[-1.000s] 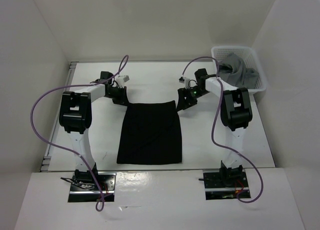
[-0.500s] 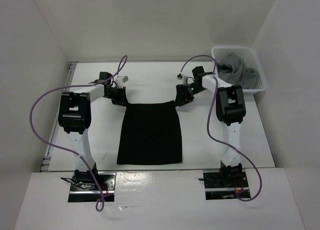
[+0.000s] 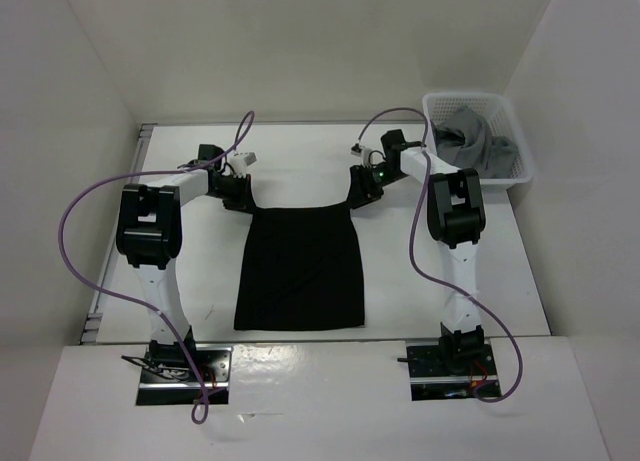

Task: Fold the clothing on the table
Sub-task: Fold the skirt

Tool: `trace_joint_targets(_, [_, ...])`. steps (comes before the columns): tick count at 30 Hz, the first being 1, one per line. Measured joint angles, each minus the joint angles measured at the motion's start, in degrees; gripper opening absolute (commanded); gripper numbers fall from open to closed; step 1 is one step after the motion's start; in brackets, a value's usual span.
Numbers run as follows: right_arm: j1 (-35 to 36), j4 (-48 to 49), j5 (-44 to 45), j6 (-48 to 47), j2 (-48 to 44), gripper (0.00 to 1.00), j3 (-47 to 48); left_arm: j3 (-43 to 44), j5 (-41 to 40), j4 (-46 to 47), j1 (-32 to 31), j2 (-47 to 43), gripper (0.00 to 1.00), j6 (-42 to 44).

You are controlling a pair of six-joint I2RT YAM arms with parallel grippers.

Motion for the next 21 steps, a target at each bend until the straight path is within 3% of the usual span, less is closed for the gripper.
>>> trace_joint_targets(13, [1.7, 0.0, 0.3, 0.2, 2.1, 0.33, 2.5, -0.2, 0.4, -0.1, 0.4, 0.0, 0.0, 0.0])
trace_joint_targets(17, [1.9, 0.0, 1.8, 0.0, 2.3, 0.09, 2.5, -0.4, 0.9, 0.0, 0.6, 0.0, 0.0, 0.0])
trace_joint_targets(21, [1.9, 0.0, 2.1, 0.2, 2.6, 0.0, 2.5, -0.4, 1.0, -0.1, 0.6, 0.0, 0.0, 0.2])
